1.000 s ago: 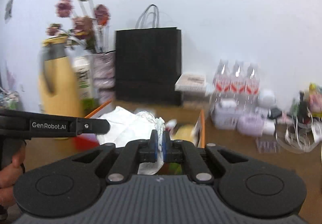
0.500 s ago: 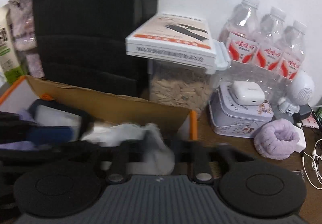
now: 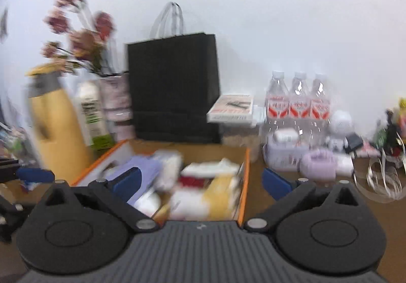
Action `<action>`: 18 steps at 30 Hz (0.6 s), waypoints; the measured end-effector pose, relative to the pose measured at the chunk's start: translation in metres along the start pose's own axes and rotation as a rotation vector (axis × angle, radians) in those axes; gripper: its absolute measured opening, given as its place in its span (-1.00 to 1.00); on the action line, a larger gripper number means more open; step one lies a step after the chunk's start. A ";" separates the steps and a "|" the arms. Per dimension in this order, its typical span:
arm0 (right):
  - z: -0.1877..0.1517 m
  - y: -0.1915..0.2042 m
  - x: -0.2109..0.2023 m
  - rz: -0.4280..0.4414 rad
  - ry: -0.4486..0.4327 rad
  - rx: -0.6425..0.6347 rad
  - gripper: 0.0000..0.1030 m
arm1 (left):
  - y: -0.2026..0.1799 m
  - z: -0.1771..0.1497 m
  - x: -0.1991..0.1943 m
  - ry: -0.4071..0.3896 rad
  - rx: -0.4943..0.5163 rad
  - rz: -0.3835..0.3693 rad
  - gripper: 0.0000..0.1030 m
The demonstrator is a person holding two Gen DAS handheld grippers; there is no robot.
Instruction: Organize objects
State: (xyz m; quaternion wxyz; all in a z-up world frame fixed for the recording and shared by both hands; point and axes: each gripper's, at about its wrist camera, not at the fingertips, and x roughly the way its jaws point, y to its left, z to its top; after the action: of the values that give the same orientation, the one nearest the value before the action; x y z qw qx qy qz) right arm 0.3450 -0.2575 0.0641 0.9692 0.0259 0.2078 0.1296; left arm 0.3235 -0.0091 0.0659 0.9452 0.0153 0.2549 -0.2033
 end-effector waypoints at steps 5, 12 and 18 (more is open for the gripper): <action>-0.091 0.038 -0.125 0.004 -0.070 0.107 1.00 | -0.031 -0.094 -0.103 -0.061 -0.140 0.090 1.00; -0.186 0.095 -0.192 0.023 0.117 0.080 1.00 | -0.066 -0.173 -0.167 -0.019 -0.136 0.288 1.00; -0.175 0.136 -0.223 -0.006 0.069 0.024 1.00 | -0.081 -0.173 -0.204 -0.026 -0.118 0.365 1.00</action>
State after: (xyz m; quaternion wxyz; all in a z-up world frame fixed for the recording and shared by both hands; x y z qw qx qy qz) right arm 0.0443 -0.1853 0.0067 0.9614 0.0324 0.2428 0.1252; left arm 0.0493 0.0165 0.0213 0.9688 0.0034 0.2473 -0.0134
